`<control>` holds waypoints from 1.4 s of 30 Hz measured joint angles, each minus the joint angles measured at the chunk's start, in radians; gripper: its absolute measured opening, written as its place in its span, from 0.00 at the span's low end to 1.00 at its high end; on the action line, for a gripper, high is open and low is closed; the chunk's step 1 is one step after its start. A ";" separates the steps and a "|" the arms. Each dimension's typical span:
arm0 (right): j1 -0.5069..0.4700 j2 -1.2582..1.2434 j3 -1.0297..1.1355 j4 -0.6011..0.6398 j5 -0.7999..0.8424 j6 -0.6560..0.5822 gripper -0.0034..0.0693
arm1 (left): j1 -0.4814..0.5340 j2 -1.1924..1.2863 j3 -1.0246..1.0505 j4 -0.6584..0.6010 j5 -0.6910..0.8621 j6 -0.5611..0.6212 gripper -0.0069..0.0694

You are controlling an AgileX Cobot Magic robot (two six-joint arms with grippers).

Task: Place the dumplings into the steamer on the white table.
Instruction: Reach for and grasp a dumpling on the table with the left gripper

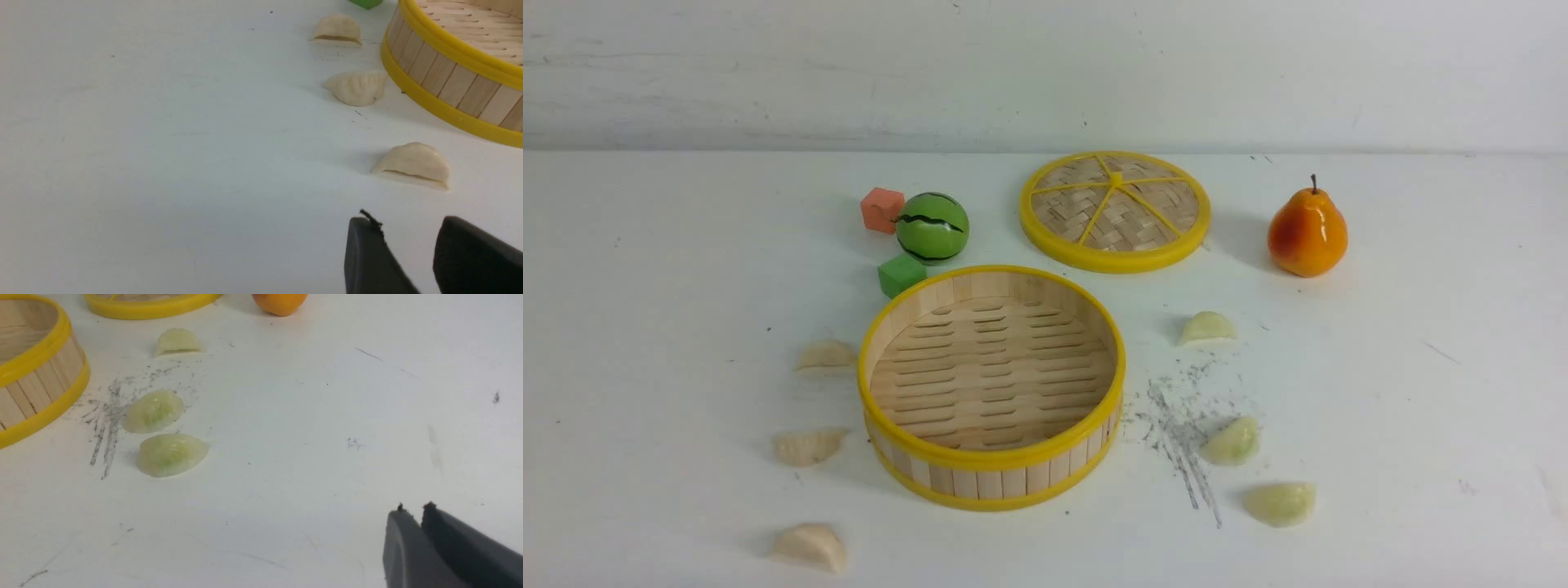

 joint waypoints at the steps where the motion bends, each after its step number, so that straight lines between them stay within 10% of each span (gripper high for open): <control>1: 0.000 0.000 0.000 0.000 0.000 0.000 0.13 | 0.000 0.000 0.000 0.000 0.000 0.000 0.40; 42: 0.000 0.000 0.000 -0.012 0.000 0.000 0.20 | 0.000 0.000 0.000 0.004 0.000 0.001 0.40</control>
